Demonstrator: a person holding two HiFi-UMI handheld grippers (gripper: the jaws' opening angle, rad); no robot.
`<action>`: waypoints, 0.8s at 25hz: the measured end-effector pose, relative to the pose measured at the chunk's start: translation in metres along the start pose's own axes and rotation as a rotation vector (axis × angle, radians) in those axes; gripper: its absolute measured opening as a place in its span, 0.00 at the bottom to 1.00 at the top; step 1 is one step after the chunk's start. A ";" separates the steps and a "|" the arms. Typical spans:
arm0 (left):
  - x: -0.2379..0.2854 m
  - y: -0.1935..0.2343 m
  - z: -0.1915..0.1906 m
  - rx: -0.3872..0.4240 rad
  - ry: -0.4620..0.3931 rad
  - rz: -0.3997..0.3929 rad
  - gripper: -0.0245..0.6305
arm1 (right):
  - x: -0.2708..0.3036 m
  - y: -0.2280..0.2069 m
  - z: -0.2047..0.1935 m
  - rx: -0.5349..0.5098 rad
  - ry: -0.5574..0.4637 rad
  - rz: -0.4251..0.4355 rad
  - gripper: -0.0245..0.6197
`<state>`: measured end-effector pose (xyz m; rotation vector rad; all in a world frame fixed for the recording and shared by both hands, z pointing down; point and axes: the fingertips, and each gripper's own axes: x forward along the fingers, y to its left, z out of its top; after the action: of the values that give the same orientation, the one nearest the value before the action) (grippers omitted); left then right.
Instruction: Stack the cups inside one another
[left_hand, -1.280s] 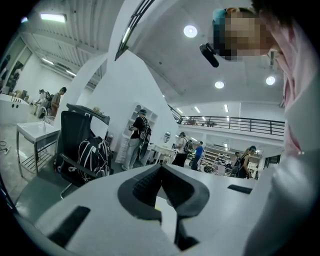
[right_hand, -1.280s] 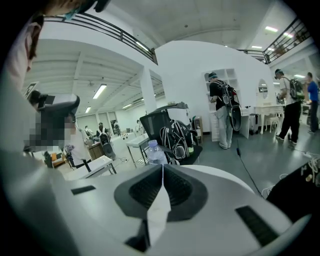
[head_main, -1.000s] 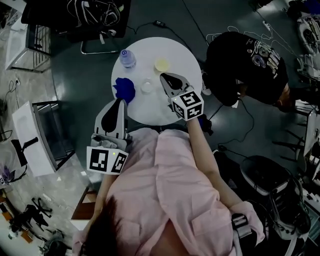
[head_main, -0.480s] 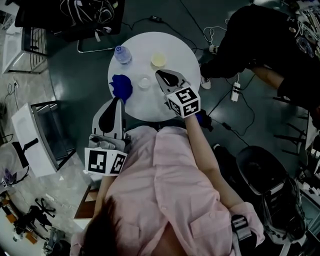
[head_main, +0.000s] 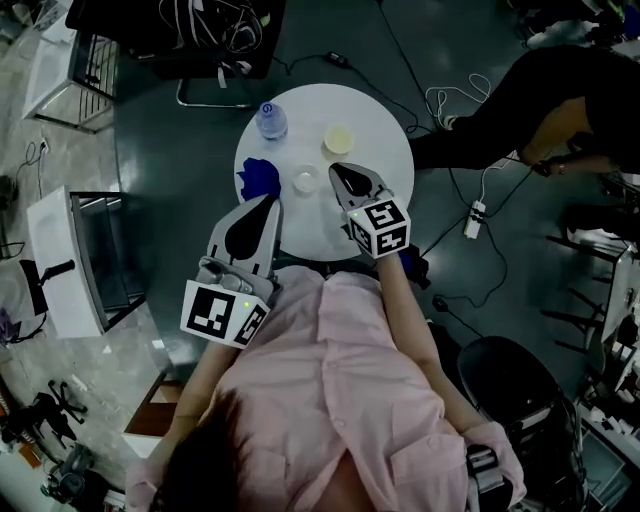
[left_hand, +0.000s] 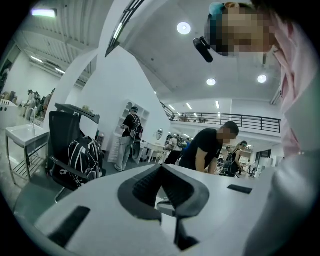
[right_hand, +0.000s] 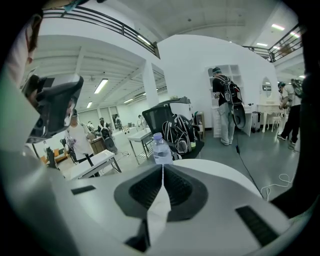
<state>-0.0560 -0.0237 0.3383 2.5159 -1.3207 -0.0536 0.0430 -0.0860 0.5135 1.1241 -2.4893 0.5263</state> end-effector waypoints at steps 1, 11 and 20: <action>0.002 -0.003 -0.001 0.001 0.005 -0.008 0.06 | 0.000 0.000 -0.001 0.002 0.004 0.001 0.09; 0.009 -0.010 -0.007 -0.020 0.041 -0.041 0.06 | -0.005 -0.006 -0.009 0.039 0.023 -0.022 0.09; 0.011 -0.006 -0.011 -0.053 0.051 -0.029 0.06 | -0.004 -0.010 -0.011 0.046 0.041 -0.026 0.09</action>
<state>-0.0433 -0.0266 0.3479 2.4755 -1.2461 -0.0304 0.0549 -0.0840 0.5229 1.1500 -2.4361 0.5965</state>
